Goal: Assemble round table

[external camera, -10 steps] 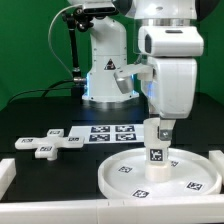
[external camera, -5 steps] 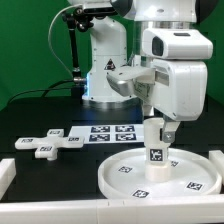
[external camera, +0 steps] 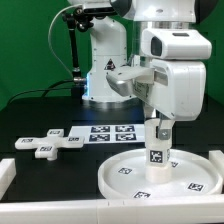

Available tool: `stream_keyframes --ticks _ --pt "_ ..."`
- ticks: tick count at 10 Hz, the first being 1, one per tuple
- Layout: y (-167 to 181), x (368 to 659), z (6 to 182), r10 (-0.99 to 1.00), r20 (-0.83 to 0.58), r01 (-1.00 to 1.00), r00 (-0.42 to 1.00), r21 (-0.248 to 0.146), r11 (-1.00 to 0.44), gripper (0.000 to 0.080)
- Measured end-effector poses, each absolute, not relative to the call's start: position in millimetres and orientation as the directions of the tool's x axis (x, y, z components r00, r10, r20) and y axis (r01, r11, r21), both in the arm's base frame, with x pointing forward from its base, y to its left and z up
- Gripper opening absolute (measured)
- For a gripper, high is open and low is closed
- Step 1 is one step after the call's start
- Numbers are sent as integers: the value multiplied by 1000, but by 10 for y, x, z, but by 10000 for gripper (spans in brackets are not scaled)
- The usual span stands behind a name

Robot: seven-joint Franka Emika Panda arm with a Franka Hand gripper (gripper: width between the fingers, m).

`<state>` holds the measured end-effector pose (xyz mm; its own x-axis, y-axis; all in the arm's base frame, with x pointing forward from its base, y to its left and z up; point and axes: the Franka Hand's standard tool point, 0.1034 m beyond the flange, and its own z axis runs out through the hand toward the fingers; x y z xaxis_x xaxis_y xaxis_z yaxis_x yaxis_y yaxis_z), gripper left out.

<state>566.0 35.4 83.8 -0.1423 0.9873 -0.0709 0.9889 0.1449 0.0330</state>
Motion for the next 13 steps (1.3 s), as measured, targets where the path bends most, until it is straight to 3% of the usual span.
stream_keyframes --ticks 2,5,11,13 --pt "354 5654 837 996 -65 997 -64 35 66 412" --pt "357 5633 830 965 -51 966 258 49 -255 412" --pt "386 5625 828 816 -29 816 577 60 -575 412" --pt "362 5615 820 667 4 666 745 35 -745 412"
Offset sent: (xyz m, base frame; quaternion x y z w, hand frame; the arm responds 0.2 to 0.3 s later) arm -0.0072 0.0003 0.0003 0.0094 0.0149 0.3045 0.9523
